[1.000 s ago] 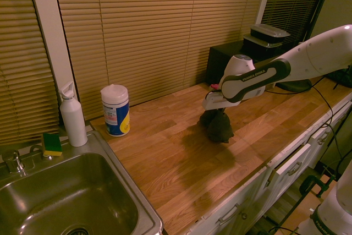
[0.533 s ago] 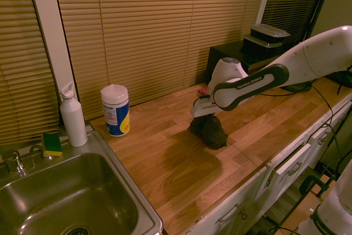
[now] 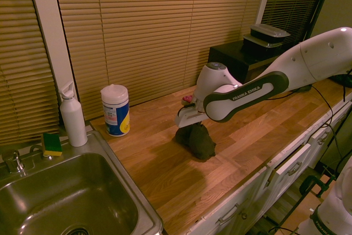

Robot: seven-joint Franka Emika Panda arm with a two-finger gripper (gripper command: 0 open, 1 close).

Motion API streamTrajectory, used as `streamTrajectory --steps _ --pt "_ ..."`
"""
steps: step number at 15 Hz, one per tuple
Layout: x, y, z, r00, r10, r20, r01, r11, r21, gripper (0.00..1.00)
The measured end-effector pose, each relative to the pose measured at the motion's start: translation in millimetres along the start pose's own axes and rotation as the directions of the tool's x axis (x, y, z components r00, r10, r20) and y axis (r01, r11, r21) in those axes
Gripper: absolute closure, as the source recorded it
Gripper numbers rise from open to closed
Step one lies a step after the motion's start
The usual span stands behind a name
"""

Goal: Clear the spill

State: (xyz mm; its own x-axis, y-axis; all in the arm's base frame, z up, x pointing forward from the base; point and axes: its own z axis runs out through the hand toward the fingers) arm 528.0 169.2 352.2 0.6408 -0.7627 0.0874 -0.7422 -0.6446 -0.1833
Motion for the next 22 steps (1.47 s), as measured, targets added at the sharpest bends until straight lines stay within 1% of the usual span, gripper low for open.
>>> streamTrajectory --steps 6,12,13,18,22 --pt "-36.1 -50.3 11.8 0.999 -0.040 -0.003 0.040 0.999 -0.010 1.00" --pt "-64.3 -77.4 14.6 0.998 -0.061 -0.006 0.061 0.998 -0.007 1.00" --pt "-65.7 -79.4 15.5 0.998 -0.061 -0.007 0.061 0.998 -0.009 0.00" --pt "-63.1 -86.0 16.0 0.999 -0.051 -0.005 0.051 0.998 -0.027 0.00" --pt "-59.2 -93.4 6.9 0.999 -0.049 -0.008 0.049 0.998 -0.028 0.00"
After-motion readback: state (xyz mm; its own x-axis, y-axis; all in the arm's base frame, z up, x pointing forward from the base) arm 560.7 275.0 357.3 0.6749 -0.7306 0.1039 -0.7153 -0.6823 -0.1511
